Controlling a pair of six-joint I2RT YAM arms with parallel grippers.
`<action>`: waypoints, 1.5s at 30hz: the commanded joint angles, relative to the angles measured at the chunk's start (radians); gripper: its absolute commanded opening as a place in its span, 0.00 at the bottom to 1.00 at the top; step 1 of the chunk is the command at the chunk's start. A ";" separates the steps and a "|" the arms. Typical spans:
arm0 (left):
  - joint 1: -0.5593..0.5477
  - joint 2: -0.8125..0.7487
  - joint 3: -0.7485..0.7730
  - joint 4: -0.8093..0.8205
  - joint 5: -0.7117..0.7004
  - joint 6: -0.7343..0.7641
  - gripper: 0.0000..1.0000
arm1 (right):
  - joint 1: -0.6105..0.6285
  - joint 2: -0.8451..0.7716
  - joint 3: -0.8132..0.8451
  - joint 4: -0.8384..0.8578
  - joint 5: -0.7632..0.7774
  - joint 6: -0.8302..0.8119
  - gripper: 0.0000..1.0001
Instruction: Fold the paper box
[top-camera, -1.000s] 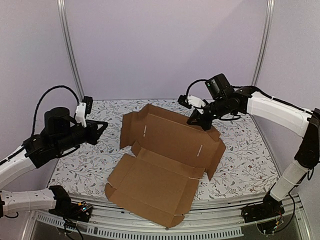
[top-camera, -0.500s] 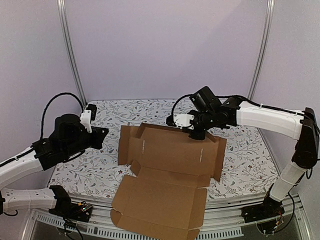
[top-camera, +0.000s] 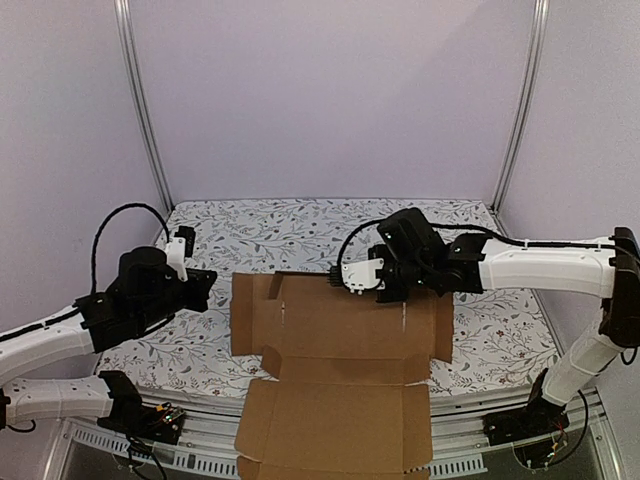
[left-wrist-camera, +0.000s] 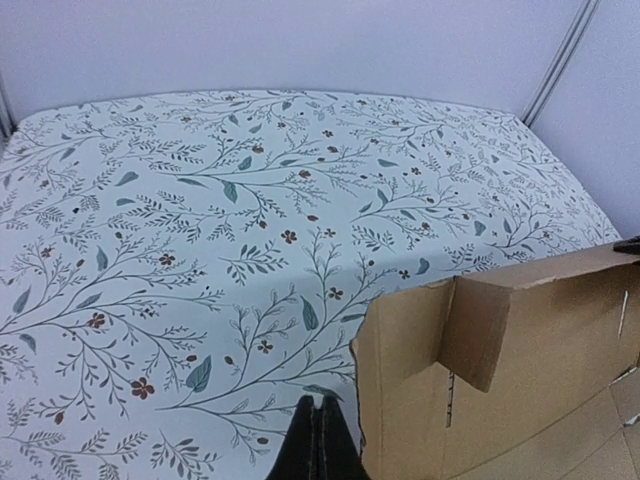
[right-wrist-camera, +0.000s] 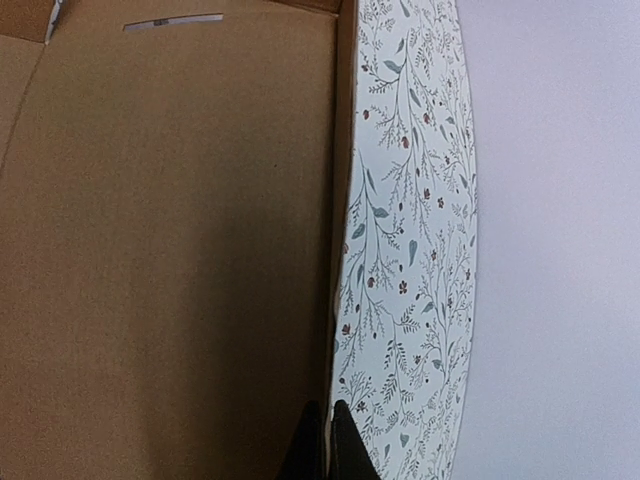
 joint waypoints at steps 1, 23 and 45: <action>0.007 -0.006 -0.022 0.030 -0.004 -0.009 0.00 | 0.035 -0.049 -0.052 0.122 0.078 -0.075 0.00; 0.012 -0.096 -0.029 -0.036 -0.049 -0.018 0.00 | 0.103 -0.011 -0.293 0.892 0.267 -0.323 0.00; 0.119 -0.039 -0.122 0.149 -0.179 0.006 0.00 | 0.169 -0.035 -0.414 0.914 0.284 -0.285 0.00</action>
